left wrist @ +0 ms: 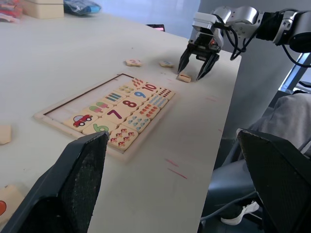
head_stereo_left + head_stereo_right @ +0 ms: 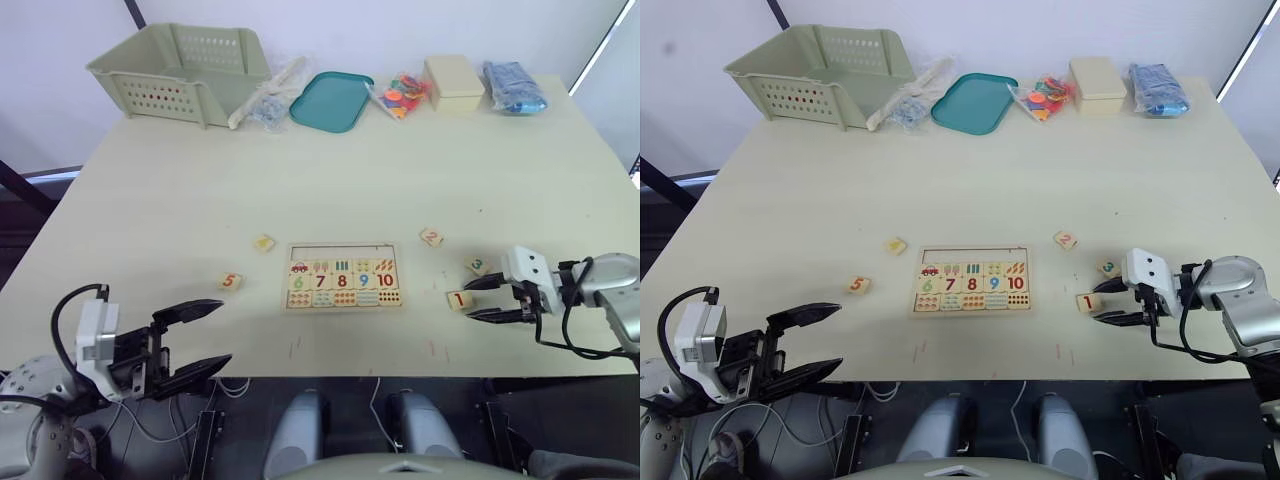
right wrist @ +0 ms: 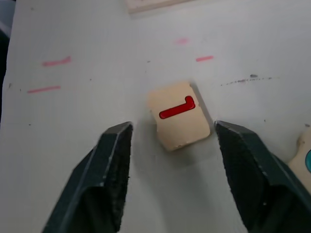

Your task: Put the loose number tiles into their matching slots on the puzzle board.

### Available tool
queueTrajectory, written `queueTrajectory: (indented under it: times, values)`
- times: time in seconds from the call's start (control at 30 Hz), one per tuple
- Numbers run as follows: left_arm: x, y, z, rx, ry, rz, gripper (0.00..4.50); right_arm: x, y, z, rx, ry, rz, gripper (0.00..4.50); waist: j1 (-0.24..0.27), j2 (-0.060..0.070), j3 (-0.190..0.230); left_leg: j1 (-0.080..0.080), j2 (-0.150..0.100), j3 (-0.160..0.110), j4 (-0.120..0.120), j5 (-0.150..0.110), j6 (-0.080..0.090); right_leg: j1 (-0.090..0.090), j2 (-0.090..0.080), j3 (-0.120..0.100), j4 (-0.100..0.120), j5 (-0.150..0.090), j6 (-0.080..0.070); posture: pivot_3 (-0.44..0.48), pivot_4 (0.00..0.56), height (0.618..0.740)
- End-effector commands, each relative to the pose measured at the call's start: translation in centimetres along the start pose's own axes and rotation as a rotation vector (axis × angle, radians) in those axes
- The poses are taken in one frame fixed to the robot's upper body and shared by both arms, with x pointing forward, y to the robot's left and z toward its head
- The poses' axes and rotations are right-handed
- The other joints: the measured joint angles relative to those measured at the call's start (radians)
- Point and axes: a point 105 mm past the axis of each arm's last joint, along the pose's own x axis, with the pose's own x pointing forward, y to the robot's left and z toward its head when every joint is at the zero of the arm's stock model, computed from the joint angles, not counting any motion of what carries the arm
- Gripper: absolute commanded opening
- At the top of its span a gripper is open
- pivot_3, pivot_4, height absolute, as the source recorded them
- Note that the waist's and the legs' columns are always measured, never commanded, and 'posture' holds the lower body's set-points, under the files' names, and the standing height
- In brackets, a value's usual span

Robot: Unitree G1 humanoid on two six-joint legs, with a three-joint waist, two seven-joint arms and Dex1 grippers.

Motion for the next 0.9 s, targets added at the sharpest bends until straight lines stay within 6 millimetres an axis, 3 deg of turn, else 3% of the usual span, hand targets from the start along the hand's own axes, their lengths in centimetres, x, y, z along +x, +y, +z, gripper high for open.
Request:
queueTrajectory:
  times: [0.03,0.9]
  values:
    - [0.5,-0.1,0.8,0.02,-0.005,-0.018,4.5,-0.1,-0.5,0.5,-0.042,-0.009,-0.016,2.73,-0.001,0.0,0.0,0.0,0.0,0.0,0.0,0.0,0.0,0.0,0.0,0.0,0.0,0.0,0.0,0.0,0.15,0.74]
    - [1.8,-1.1,2.3,-0.005,-0.003,-0.03,4.5,0.5,-0.7,0.1,-0.076,-0.052,0.06,2.73,-0.001,0.0,0.0,0.0,0.0,0.0,0.0,0.0,0.0,0.0,0.0,0.0,0.0,0.0,0.0,0.0,0.15,0.74]
